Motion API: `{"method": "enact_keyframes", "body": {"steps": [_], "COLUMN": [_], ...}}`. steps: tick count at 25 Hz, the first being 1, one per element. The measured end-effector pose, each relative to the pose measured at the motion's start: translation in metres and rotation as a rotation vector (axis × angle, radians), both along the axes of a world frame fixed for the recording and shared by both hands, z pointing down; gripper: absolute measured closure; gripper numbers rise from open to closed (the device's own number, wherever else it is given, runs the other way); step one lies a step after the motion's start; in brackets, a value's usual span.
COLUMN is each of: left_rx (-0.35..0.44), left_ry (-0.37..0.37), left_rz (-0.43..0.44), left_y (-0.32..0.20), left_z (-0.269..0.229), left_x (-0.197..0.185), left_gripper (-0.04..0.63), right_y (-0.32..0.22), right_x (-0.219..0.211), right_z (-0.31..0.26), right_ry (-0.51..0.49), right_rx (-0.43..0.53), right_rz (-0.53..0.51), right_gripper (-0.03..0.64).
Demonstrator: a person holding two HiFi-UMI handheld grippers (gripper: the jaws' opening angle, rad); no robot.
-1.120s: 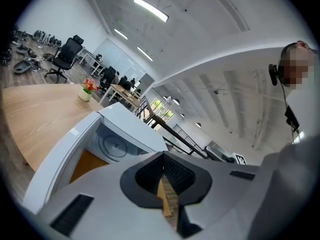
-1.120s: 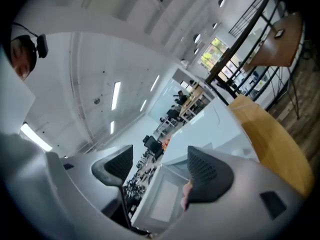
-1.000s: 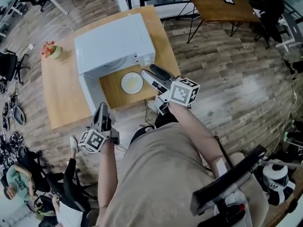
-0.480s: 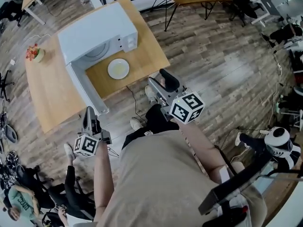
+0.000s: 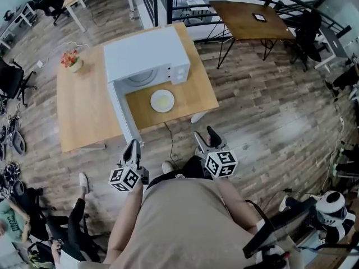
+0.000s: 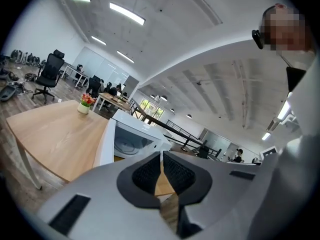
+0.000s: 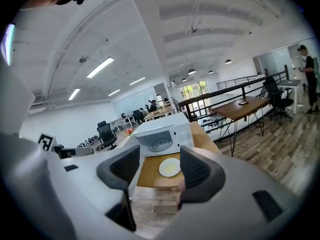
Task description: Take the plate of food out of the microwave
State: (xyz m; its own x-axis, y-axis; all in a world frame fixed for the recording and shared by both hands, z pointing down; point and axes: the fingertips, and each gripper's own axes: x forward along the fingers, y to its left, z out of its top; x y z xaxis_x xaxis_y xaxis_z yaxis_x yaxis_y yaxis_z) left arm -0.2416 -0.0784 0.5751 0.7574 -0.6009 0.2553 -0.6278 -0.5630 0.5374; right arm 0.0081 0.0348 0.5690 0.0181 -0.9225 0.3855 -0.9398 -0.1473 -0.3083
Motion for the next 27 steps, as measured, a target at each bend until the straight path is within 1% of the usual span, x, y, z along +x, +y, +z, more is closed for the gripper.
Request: {"method": "enact_keyframes", "body": {"steps": [1,2,3,4,8,11,15,27], "left_rx": [0.008,0.013,0.014,0.012,0.013,0.007,0.012,-0.015], "left_ry": [-0.007,-0.014,-0.018,-0.019,-0.017,-0.006,-0.001,0.023], "left_rz": [0.006,0.014,0.021,0.028,0.031,0.027,0.034,0.023], "left_y": [0.002,0.002,0.001,0.000,0.000,0.001,0.004,0.019], "left_z": [-0.001,-0.001,-0.001,-0.001,-0.002,-0.002,-0.004,0.001], "left_x": [0.001,0.002,0.004,0.005,0.003,0.001,-0.003,-0.030], "left_gripper": [0.591,0.591,0.591,0.591,0.591,0.591,0.591,0.591], "right_y": [-0.001,-0.004,-0.008,-0.012,-0.025,-0.029,-0.028,-0.023], "right_x": [-0.003,-0.006,-0.007,-0.008,-0.014,-0.018,-0.022,-0.042], "right_z": [0.004,0.006,0.008,0.007,-0.002,-0.008,-0.008,-0.014], "right_ry": [0.008,0.015,0.018,0.018,0.032,0.030,0.024,0.016], "right_rx": [-0.010,-0.014,-0.012,-0.006,0.036,0.057,0.062,0.070], "right_rz": [-0.018,-0.035,-0.049,-0.060,-0.100,-0.104,-0.101,-0.129], "right_gripper": [0.356,0.395,0.419,0.427,0.430,0.440,0.440,0.440]}}
